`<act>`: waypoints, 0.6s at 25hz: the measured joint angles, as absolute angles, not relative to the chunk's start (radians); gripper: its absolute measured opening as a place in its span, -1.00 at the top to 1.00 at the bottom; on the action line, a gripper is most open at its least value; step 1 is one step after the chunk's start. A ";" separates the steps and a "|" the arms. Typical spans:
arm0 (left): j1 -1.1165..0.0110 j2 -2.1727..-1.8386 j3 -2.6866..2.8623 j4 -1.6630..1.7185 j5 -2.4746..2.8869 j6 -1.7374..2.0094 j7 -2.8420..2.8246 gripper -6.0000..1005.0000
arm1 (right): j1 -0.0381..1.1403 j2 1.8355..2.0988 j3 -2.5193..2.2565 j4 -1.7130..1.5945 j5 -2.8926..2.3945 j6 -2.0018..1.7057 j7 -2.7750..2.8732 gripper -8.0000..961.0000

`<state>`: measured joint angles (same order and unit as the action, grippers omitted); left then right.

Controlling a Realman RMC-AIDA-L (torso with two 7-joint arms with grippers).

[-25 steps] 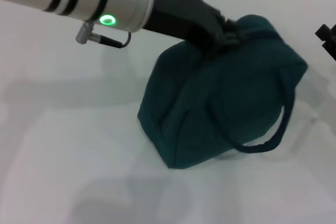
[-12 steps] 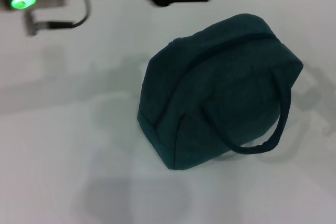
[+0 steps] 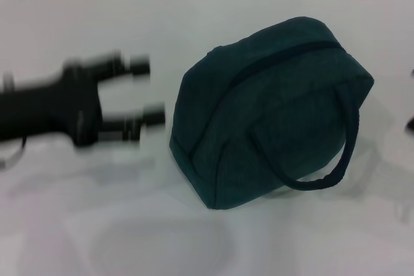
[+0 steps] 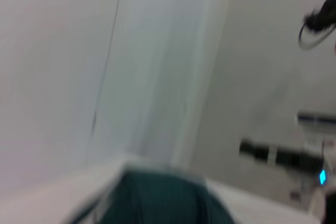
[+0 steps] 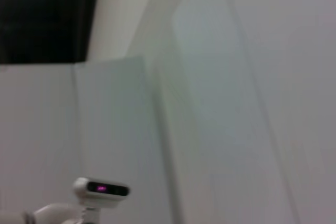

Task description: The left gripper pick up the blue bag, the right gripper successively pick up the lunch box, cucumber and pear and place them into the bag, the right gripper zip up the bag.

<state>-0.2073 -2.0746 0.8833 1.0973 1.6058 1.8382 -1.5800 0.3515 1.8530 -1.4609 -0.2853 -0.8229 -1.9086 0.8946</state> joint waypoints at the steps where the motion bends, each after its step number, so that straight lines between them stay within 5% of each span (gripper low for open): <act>1: -0.198 -2.072 0.882 1.056 1.640 1.844 -1.546 -0.75 | 0.352 1.855 -1.461 -0.286 -0.855 -1.909 0.882 -0.85; 15: -0.177 -2.078 0.817 0.702 1.873 1.800 -1.118 -0.77 | 0.293 1.942 -1.463 -0.262 -1.159 -1.646 0.767 -0.85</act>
<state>-0.1769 -2.0778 0.8173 0.7023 1.8734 1.7997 -1.1180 0.2927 1.9419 -1.4627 -0.2616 -1.1594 -1.6463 0.7667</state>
